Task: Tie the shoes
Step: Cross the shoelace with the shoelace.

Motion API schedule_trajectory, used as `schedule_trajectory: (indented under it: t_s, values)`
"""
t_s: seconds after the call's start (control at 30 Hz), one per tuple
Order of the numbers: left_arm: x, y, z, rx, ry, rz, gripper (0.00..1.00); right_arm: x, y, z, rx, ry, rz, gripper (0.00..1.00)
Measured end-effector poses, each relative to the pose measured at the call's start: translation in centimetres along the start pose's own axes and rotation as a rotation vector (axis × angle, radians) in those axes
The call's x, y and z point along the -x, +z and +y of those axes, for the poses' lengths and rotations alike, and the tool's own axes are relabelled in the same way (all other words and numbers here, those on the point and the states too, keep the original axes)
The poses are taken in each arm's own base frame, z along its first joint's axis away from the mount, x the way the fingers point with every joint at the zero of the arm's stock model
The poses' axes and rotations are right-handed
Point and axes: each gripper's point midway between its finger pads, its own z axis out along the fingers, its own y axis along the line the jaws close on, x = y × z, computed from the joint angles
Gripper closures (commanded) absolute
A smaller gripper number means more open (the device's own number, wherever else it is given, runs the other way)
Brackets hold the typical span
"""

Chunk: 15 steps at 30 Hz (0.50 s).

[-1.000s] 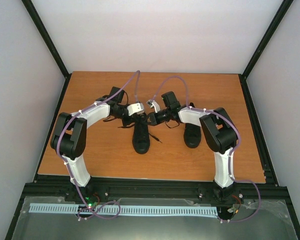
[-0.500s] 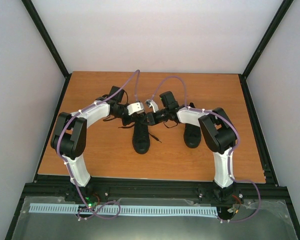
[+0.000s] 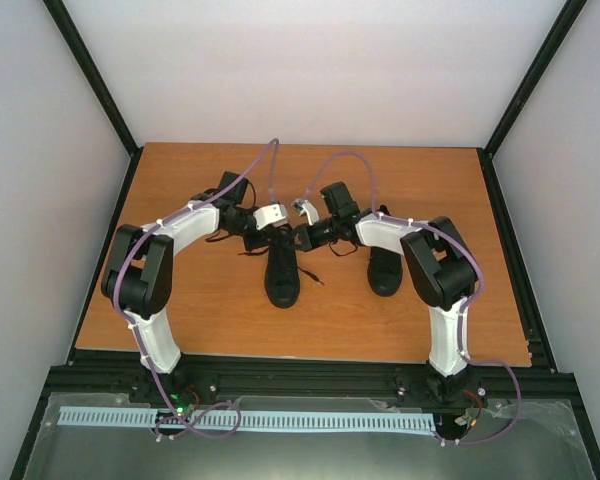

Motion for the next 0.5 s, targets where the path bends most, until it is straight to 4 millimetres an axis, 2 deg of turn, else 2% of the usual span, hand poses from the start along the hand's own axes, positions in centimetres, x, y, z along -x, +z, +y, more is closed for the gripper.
schedule_trajectory:
  t_s: [0.23,0.5]
  values:
    - [-0.2,0.0,0.0,0.0,0.002,0.006,0.65,1.2,-1.8,1.0,-0.015,-0.045,-0.034,0.97]
    - [-0.2,-0.9,-0.1,0.003,0.027,0.008,0.54,0.6,-1.9,1.0,-0.02,-0.051,-0.006,0.97]
